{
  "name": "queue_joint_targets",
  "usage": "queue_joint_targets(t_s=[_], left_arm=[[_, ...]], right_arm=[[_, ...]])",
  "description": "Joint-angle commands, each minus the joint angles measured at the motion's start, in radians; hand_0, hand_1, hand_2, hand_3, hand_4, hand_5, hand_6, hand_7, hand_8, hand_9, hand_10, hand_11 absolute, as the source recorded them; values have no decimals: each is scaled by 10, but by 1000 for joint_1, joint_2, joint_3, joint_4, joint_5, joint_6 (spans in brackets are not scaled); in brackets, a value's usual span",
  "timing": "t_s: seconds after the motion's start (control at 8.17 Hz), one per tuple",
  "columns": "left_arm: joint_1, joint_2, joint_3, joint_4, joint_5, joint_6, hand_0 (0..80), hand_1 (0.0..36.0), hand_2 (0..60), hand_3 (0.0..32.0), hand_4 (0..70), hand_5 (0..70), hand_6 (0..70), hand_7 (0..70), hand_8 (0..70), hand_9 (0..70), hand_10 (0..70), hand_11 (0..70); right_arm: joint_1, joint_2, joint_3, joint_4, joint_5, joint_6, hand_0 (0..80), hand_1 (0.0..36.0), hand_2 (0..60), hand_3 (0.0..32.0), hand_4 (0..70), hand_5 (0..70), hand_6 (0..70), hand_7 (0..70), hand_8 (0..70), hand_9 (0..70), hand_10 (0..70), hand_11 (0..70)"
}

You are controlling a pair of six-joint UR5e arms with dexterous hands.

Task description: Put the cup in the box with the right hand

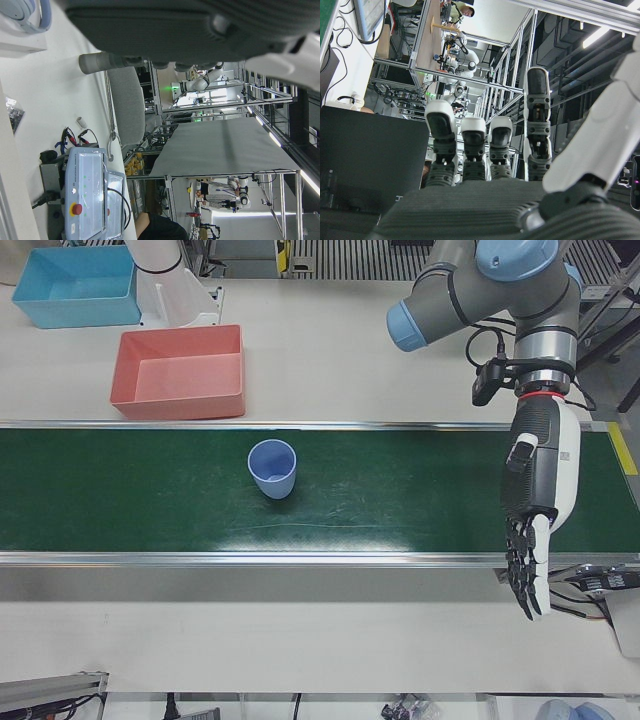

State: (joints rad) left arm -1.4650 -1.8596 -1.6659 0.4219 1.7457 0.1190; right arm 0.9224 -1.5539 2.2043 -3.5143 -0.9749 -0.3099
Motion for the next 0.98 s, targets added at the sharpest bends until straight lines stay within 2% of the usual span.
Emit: queue_joint_targets(t_s=[0.0,0.12,0.24,0.37,0.49,0.61,0.73,0.86], left_arm=[[0,0,0,0,0,1,0,0,0,0,0,0,0,0,0,0,0,0],[0,0,0,0,0,1,0,0,0,0,0,0,0,0,0,0,0,0],[0,0,1,0,0,-1,0,0,0,0,0,0,0,0,0,0,0,0],[0,0,0,0,0,1,0,0,0,0,0,0,0,0,0,0,0,0],[0,0,0,0,0,1,0,0,0,0,0,0,0,0,0,0,0,0],[0,0,0,0,0,1,0,0,0,0,0,0,0,0,0,0,0,0],[0,0,0,0,0,1,0,0,0,0,0,0,0,0,0,0,0,0],[0,0,0,0,0,-1,0,0,0,0,0,0,0,0,0,0,0,0]], right_arm=[[3,2,0,2,-2,-3,447,0,0,0,476,77,304,700,451,700,447,623],[4,2,0,3,-4,-3,459,0,0,0,494,69,267,700,393,654,405,563],[4,2,0,3,-5,-5,470,0,0,0,498,45,177,700,202,393,269,388],[3,3,0,3,-7,-3,474,0,0,0,457,18,78,306,12,70,104,155],[0,3,2,2,-5,-3,474,0,0,0,454,18,75,291,8,61,100,149],[4,2,8,2,-5,-3,474,10,0,0,394,17,56,210,1,28,68,105],[4,2,8,2,-5,-3,477,22,0,0,370,19,52,204,0,26,62,97],[6,0,8,2,-5,-3,479,35,0,0,302,24,40,178,0,21,52,84]])
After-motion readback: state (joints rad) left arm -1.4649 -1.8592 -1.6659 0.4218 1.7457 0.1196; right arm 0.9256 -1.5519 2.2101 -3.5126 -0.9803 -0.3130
